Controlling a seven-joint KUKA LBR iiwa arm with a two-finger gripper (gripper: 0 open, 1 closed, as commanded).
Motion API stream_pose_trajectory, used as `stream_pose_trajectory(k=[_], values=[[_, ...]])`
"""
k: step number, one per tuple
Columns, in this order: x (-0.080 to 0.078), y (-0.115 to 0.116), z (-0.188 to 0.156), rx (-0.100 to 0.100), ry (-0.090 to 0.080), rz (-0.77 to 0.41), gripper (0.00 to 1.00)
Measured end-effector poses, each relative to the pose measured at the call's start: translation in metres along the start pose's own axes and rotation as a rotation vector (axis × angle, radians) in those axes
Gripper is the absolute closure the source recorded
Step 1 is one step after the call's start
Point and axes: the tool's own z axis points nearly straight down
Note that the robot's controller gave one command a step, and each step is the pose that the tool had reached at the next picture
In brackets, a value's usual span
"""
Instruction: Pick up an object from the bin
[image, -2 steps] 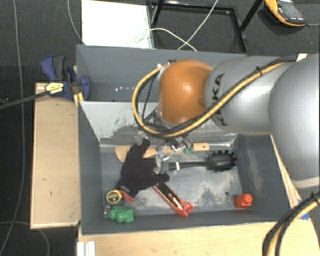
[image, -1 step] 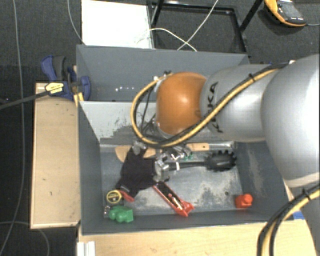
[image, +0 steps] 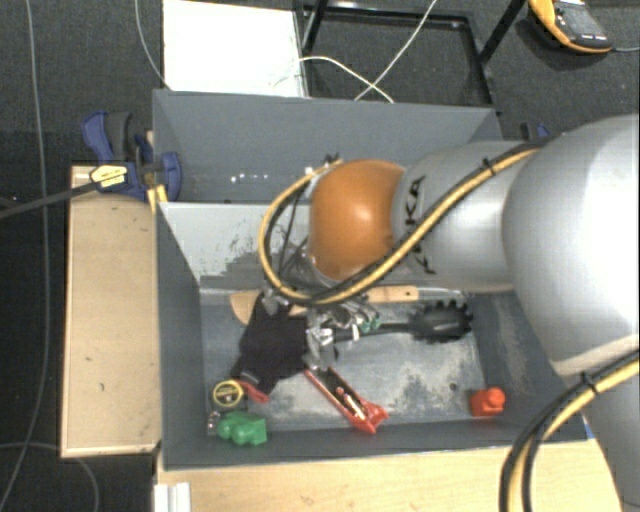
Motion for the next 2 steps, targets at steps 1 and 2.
stream_pose_trajectory(k=[1,2], values=[[0.0099,0.0229,0.0010,-0.001,0.002,-0.027,1.00],[0.0099,0.0228,0.0010,-0.001,0.002,-0.026,1.00]])
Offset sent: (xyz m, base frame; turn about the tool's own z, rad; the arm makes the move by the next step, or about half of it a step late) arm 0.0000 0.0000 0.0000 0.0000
